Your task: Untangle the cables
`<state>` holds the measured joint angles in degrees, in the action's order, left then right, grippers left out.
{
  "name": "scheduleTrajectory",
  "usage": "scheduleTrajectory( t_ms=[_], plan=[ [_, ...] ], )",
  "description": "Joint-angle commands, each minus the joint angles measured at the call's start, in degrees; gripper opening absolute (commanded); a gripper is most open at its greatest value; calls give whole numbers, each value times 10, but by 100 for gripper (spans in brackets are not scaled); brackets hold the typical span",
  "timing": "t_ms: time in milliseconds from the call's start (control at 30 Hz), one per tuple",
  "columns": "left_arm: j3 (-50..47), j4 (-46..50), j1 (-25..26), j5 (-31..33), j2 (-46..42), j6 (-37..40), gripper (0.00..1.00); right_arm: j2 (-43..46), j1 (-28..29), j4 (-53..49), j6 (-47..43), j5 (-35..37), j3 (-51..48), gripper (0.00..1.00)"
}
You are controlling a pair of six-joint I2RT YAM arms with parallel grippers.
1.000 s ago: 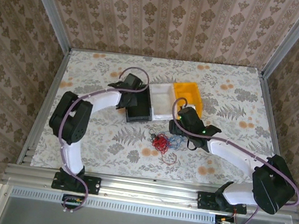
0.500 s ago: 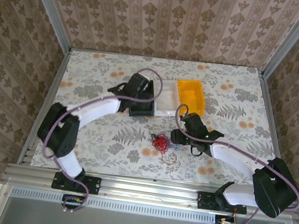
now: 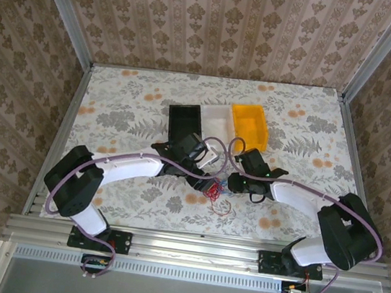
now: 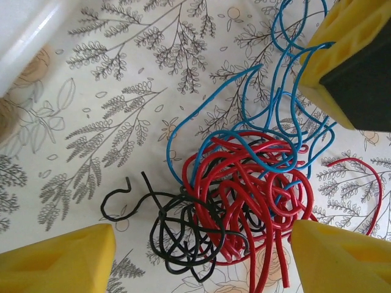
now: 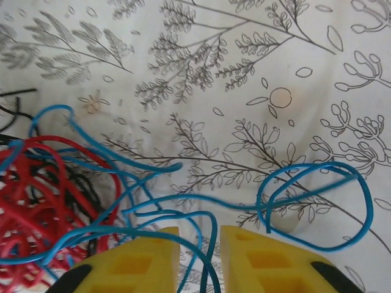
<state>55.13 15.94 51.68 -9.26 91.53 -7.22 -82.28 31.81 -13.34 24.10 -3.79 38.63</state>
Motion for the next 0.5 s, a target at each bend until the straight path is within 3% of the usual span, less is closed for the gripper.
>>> scheduleTrajectory(
  t_ms=[0, 167, 367, 467],
  plan=[
    [-1, -17, 0, -29, 31, 7, 71, -12, -12, 3, 3, -16, 8, 16],
    [12, -33, 1, -24, 94, -4, 55, -8, -29, 3, 19, -11, 7, 10],
    [6, -49, -4, 13, 130, -36, 7, 18, -68, -13, 67, 16, 5, 0],
    [-7, -57, -9, 73, 122, -58, 0, 35, -105, -30, 123, 44, 1, 0]
  ],
)
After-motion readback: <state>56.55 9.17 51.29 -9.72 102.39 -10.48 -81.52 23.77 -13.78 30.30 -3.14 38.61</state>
